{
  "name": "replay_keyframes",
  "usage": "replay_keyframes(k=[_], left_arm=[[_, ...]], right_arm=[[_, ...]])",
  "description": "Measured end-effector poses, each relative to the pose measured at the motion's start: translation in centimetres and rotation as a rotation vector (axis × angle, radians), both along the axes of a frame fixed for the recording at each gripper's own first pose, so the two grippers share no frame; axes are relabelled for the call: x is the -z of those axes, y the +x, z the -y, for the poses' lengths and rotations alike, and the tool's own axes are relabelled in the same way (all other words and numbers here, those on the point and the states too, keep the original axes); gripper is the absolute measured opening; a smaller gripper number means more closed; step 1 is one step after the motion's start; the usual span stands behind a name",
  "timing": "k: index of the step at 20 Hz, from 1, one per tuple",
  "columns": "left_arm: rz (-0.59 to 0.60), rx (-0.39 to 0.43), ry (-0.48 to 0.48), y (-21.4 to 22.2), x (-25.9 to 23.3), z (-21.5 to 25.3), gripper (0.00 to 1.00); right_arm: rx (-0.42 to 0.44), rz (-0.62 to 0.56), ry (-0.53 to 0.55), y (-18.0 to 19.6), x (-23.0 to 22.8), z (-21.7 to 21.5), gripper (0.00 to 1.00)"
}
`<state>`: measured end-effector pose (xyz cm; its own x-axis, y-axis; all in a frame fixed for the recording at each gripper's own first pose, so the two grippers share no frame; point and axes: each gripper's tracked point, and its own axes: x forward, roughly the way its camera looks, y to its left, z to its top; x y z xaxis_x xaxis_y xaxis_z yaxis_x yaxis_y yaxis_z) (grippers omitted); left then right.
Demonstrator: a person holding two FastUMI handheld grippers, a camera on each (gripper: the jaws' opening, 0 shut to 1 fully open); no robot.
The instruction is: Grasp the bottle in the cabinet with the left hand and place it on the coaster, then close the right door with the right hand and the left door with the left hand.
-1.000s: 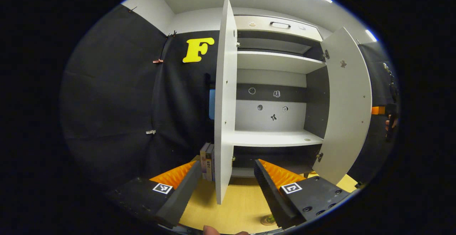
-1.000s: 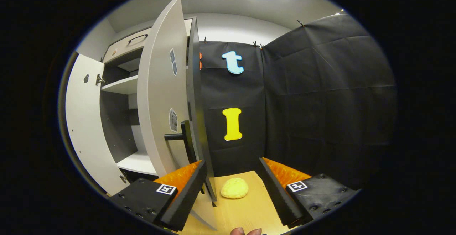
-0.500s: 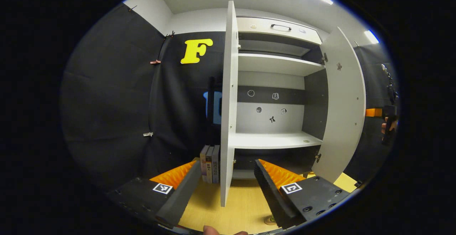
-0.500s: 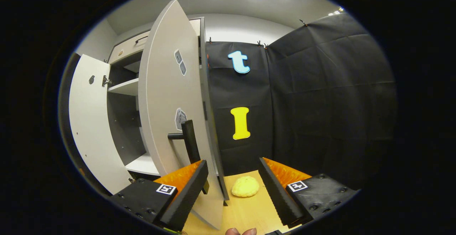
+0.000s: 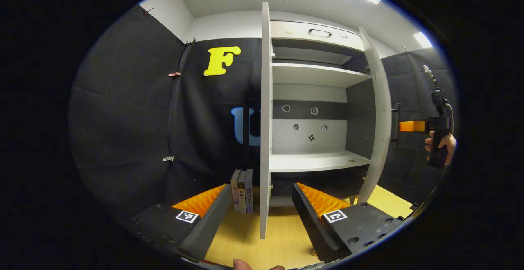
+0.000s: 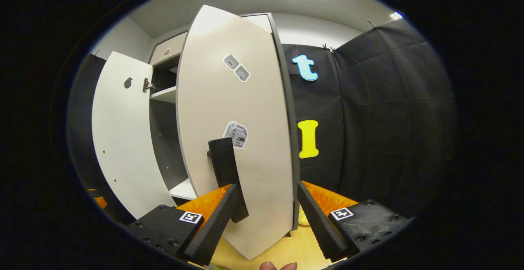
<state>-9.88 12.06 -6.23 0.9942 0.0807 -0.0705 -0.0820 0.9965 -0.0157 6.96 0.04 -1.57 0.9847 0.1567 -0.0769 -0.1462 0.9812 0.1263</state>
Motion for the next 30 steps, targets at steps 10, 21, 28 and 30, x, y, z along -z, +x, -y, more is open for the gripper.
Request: replay_keyframes(k=[10,21,28,30], left_arm=[[-0.009,-0.062,0.018,-0.2,-0.1,-4.1,0.95],[0.01,-0.116,0.043,3.7,-3.9,-9.7,0.95],[0.028,-0.107,0.057,9.5,-5.5,-11.2,0.94],[0.031,-0.077,0.053,10.5,-5.5,-10.3,0.92]], right_arm=[[-0.032,0.014,-0.014,5.4,0.7,-6.7,0.98],[0.007,0.016,-0.052,6.8,0.4,-8.2,0.98],[0.011,0.067,-0.134,3.5,-0.9,-7.1,0.98],[0.009,0.075,-0.17,2.9,-1.0,-6.8,0.98]])
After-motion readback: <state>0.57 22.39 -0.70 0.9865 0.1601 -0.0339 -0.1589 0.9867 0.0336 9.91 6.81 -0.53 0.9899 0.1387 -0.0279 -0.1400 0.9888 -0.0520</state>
